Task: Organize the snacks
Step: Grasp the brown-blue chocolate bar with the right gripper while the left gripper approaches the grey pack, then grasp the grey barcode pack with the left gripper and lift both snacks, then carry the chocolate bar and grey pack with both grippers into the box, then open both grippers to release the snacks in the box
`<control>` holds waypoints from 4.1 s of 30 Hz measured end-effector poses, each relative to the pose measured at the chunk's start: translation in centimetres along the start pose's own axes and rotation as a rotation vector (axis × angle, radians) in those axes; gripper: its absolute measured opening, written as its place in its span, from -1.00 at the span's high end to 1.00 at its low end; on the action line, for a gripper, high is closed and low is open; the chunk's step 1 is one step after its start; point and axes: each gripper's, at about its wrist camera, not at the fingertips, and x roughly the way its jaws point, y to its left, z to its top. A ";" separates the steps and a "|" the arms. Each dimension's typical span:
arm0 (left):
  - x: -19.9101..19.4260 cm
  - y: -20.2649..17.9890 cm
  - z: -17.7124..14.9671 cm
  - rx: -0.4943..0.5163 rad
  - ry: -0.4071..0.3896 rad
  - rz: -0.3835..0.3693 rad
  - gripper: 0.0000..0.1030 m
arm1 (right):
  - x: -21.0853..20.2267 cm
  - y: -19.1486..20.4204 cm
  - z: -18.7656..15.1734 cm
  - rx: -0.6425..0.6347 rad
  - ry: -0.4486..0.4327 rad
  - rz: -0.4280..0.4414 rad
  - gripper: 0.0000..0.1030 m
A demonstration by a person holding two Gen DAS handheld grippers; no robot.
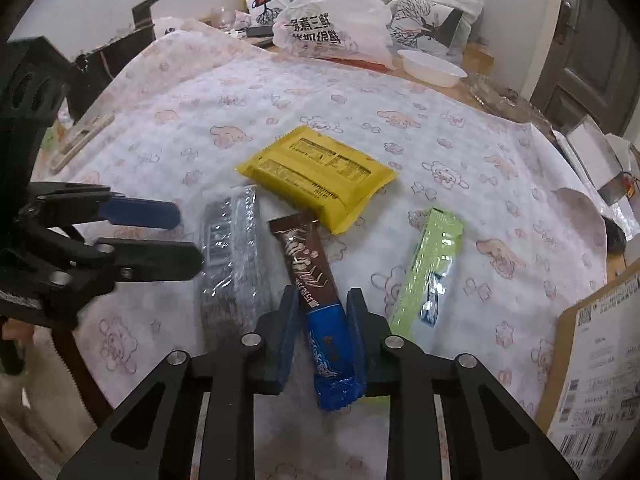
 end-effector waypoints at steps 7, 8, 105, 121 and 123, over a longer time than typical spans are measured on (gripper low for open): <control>1.7 -2.7 0.8 0.035 0.007 0.113 -0.13 | -1.4 -0.2 -2.3 0.034 -0.029 -0.064 0.68; 2.1 -3.3 0.9 0.047 0.006 0.143 -0.13 | -1.6 -0.2 -2.6 0.043 -0.035 -0.065 0.68; 4.7 -33.0 8.3 0.457 -0.041 -0.045 0.28 | -19.0 -20.2 -9.9 0.338 -0.331 -0.302 0.72; 3.5 -32.3 9.0 0.442 -0.051 -0.072 0.22 | -20.0 -19.8 -10.0 0.337 -0.338 -0.326 0.57; 3.2 -32.1 9.0 0.441 -0.053 -0.074 0.15 | -20.2 -19.7 -10.1 0.338 -0.342 -0.323 0.56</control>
